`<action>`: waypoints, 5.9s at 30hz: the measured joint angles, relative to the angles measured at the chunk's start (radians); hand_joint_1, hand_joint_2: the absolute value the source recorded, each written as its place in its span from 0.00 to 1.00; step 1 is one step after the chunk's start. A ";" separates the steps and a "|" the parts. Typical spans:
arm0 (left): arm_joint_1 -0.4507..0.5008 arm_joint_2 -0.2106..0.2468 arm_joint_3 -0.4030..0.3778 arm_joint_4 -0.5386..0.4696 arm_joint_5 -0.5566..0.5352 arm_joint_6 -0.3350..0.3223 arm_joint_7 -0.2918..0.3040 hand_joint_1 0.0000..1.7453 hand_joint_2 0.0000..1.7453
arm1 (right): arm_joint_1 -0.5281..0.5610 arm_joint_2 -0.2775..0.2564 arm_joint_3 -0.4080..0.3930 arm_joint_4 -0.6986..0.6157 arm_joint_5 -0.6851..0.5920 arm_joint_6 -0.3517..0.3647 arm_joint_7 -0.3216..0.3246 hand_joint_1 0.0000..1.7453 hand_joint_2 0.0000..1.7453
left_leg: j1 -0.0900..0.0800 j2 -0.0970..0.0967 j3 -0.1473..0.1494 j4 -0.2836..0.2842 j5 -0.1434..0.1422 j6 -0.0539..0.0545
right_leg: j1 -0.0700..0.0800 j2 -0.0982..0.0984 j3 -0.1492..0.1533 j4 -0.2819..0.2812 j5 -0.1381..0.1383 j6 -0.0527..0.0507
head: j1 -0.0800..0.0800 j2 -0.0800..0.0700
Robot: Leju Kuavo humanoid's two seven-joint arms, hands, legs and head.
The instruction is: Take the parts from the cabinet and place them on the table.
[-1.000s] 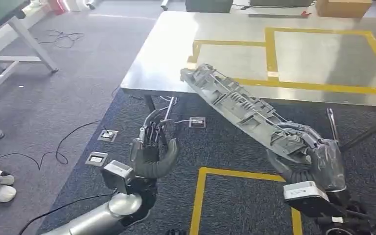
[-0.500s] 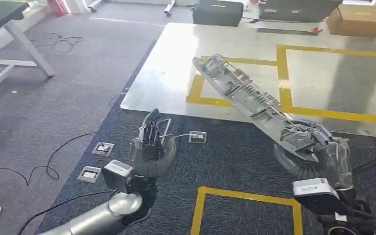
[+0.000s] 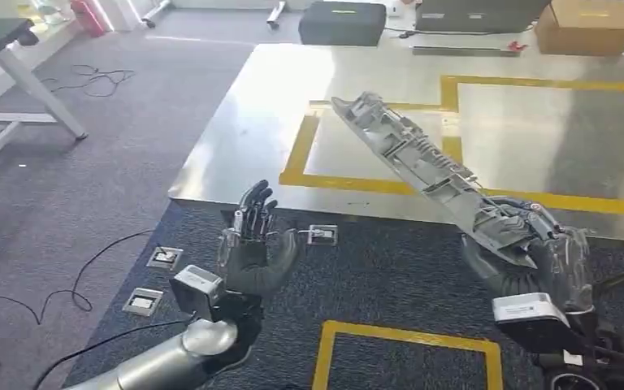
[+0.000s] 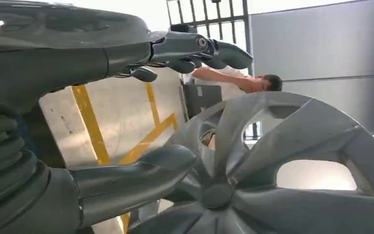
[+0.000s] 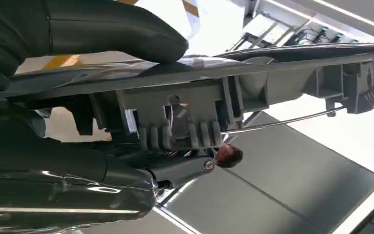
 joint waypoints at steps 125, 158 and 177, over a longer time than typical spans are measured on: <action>-0.052 -0.023 0.000 0.100 0.065 -0.021 -0.068 0.00 1.00 | -0.451 -0.050 -0.130 1.115 0.224 -0.028 0.157 1.00 1.00 | -0.017 -0.004 0.075 -0.348 0.226 0.039 | 0.000 0.001 -0.019 -0.020 0.013 0.030 | -0.015 0.000; -0.024 -0.013 0.000 0.089 0.048 -0.002 -0.062 0.00 0.00 | -0.271 -0.004 -0.222 0.898 -0.142 -0.097 -0.018 0.00 0.00 | -0.017 -0.004 0.085 -0.351 0.226 0.039 | 0.000 0.000 -0.009 -0.020 0.012 0.029 | -0.015 0.000; -0.016 -0.005 0.000 0.072 0.044 0.000 -0.048 0.00 0.00 | -0.075 0.019 -0.214 0.399 -0.242 -0.063 -0.040 0.00 0.00 | -0.007 0.001 0.113 -0.368 0.222 0.057 | -0.004 -0.001 -0.002 -0.018 0.000 0.042 | -0.017 0.000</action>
